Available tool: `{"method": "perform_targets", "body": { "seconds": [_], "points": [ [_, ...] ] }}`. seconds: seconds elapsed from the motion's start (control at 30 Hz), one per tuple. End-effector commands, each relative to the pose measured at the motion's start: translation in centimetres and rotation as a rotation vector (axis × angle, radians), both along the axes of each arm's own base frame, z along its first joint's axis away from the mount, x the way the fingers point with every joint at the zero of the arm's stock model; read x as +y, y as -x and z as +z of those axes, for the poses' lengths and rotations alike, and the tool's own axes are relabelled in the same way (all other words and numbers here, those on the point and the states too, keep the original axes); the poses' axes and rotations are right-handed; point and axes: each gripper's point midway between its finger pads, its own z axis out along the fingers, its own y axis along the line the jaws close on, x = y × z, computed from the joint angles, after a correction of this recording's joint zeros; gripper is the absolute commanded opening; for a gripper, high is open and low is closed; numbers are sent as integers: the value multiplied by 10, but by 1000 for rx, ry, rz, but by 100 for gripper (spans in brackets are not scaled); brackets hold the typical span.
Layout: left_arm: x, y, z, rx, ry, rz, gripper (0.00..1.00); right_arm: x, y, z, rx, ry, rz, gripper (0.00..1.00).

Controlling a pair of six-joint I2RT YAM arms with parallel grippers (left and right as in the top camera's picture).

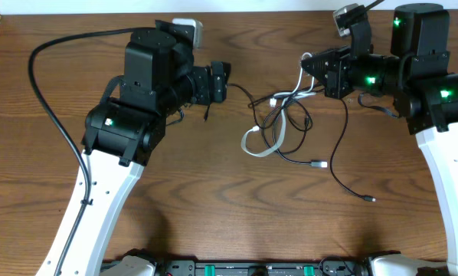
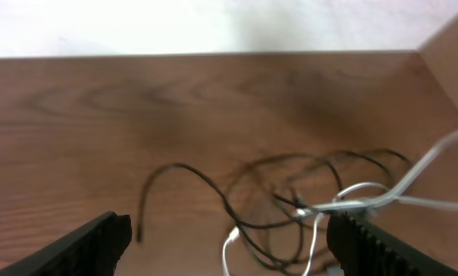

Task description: Untangle cables

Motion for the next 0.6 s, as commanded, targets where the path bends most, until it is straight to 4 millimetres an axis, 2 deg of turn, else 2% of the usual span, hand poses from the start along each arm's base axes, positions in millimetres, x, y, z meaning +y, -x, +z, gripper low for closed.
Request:
{"method": "perform_targets", "body": {
  "seconds": [0.0, 0.13, 0.3, 0.4, 0.57],
  "points": [
    [-30, 13, -14, 56, 30, -195, 88, -3, -1, 1, 14, -8, -23, 1],
    [-55, 23, -46, 147, 15, -348, 88, -7, -4, 3, 27, -29, -49, 1],
    [-71, 22, -73, 201, -17, -410, 88, -18, -14, 27, -11, -100, -84, 1],
    [-72, 19, -78, 208, -20, -411, 87, -35, -21, 55, -72, -124, -135, 1],
    [-72, 16, -77, 181, -32, -420, 87, -62, -29, 118, -236, -178, -214, 1]
  ]
}}
